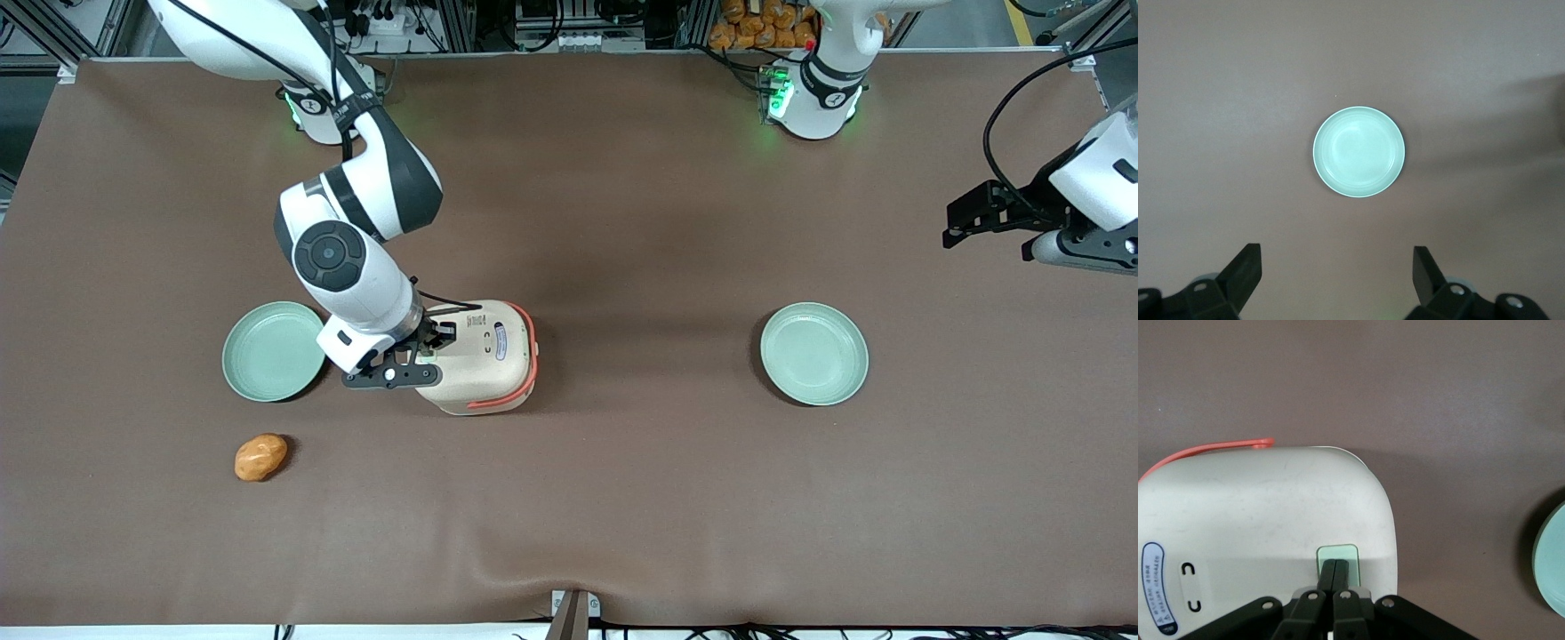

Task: Press rice cooker button with right arm
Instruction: 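Press the closed right gripper down on the rice cooker button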

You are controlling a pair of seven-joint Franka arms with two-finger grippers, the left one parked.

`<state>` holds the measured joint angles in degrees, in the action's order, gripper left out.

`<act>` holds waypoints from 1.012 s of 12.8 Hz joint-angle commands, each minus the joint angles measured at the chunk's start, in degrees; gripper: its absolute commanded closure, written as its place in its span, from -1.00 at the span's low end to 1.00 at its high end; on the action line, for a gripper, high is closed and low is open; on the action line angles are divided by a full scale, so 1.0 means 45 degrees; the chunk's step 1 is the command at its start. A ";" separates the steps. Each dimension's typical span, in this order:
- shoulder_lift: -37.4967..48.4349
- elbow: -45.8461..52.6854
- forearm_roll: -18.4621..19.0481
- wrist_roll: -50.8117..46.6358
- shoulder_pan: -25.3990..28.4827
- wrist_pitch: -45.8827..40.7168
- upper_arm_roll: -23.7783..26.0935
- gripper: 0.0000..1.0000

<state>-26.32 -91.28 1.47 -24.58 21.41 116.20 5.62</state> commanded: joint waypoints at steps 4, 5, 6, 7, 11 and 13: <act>-0.0400 0.0090 0.0299 -0.0300 -0.0207 0.0038 0.0079 1.00; -0.0458 0.0051 0.0299 -0.0300 -0.0207 0.0038 0.0079 1.00; -0.0478 -0.0046 0.0299 -0.0300 -0.0207 0.0212 0.0079 1.00; -0.0479 -0.0221 0.0299 -0.0300 -0.0207 0.0426 0.0079 1.00; -0.0071 0.0302 -0.0244 -0.0534 -0.0207 0.0177 0.0099 1.00; 0.0690 0.0790 -0.1258 -0.0515 -0.0246 -0.0506 0.0099 1.00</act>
<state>-26.09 -89.63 -0.86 -26.44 21.11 116.35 5.58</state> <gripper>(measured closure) 0.991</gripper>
